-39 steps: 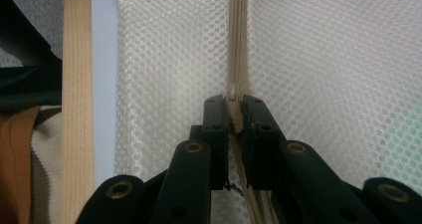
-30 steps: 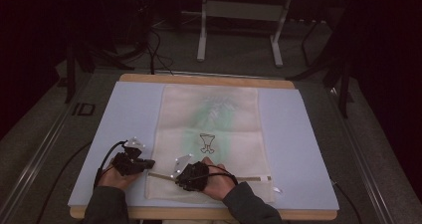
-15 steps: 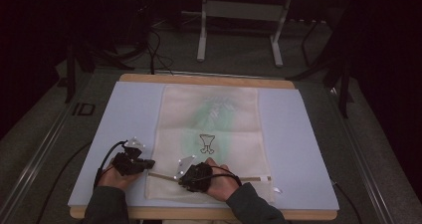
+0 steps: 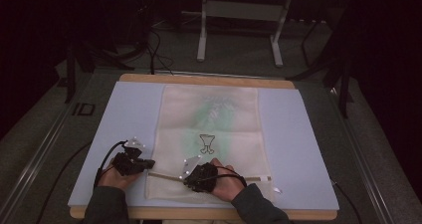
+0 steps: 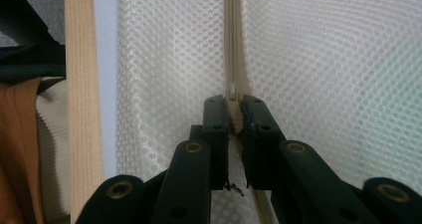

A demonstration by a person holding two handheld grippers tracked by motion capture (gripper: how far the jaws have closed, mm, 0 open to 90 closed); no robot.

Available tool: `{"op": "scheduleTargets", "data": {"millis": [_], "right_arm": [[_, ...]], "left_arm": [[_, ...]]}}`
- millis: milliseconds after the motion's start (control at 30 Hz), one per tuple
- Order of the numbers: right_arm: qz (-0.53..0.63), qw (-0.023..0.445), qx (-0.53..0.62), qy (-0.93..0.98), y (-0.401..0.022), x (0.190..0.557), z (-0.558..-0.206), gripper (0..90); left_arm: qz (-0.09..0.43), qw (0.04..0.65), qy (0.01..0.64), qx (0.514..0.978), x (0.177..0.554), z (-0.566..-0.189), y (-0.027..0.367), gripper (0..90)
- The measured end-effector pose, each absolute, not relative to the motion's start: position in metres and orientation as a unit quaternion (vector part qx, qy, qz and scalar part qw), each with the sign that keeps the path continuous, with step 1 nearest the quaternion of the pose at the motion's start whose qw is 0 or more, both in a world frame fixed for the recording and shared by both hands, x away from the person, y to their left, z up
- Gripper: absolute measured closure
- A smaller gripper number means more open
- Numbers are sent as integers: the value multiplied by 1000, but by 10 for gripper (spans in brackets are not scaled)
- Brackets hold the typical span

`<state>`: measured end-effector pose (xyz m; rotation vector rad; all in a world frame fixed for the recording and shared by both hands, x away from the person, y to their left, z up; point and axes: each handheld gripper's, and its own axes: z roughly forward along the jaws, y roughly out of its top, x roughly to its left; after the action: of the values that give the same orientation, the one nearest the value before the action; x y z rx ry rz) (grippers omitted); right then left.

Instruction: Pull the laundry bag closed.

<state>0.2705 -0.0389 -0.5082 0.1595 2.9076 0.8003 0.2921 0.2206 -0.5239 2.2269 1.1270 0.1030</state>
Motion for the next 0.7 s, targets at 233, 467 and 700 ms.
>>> {"op": "scheduleTargets", "data": {"millis": [233,467,700], "right_arm": [[262,64,53,962,-45,270,-507,823],[259,66,56,962,-52,269,-507,823],[254,68,59,963,-58,268,-506,823]], "left_arm": [[38,316,428,846,292,-524,221,900],[38,317,429,845,292,-524,221,900],[38,317,429,845,292,-524,221,900]]}}
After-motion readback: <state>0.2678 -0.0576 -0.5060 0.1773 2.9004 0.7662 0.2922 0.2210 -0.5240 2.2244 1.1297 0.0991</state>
